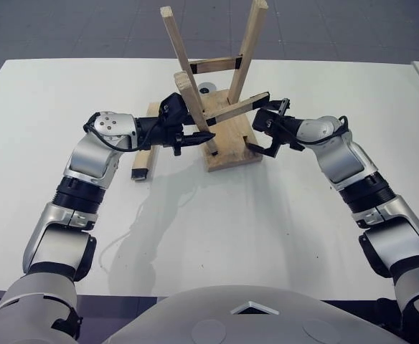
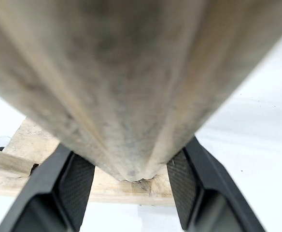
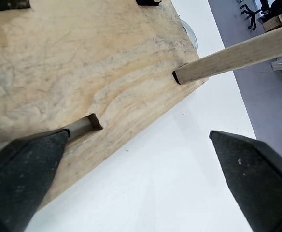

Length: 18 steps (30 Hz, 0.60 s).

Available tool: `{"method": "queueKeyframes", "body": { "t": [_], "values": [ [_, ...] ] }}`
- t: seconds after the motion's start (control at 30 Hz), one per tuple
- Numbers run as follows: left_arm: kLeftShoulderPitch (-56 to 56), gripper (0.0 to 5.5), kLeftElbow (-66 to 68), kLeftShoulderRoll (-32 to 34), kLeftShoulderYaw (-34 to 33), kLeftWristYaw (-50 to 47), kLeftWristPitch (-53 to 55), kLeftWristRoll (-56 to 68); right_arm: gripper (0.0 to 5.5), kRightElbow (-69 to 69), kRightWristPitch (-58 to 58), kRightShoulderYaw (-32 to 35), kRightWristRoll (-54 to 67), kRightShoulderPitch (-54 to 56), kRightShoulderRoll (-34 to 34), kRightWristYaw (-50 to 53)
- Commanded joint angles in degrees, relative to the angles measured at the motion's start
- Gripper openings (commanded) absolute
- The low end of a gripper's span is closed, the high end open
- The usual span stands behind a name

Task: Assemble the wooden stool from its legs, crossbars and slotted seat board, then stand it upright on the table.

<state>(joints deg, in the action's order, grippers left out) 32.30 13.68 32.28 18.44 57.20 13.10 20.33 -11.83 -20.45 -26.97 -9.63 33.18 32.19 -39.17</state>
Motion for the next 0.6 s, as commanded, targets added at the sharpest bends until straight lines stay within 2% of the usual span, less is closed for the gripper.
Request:
{"method": "queueKeyframes", "body": {
  "t": [0.03, 0.13, 0.27, 0.6],
  "values": [
    [-7.56, 2.04, 12.63, 2.77, 8.29, 0.51, 5.73, -11.46, 5.4, 6.76, -6.74, 4.79, 2.91, -13.49, 2.52, -0.55],
    [-6.5, 2.04, 14.14, 3.62, 11.6, 2.91, 5.52, -13.56, 5.4, 18.53, -11.8, 13.61, 6.37, -20.59, 3.79, 1.58],
    [-5.48, 2.04, 13.88, 3.89, 15.32, 3.17, 6.31, -15.85, 5.4, 28.35, -17.46, 20.8, 8.46, -27.91, 3.59, 3.8],
    [-11.97, 2.04, 8.51, 7.28, 21.84, 0.13, 3.53, -20.18, 5.4, 35.2, -23.5, 26.14, 11.58, -31.63, 0.19, 7.54]
  ]
}}
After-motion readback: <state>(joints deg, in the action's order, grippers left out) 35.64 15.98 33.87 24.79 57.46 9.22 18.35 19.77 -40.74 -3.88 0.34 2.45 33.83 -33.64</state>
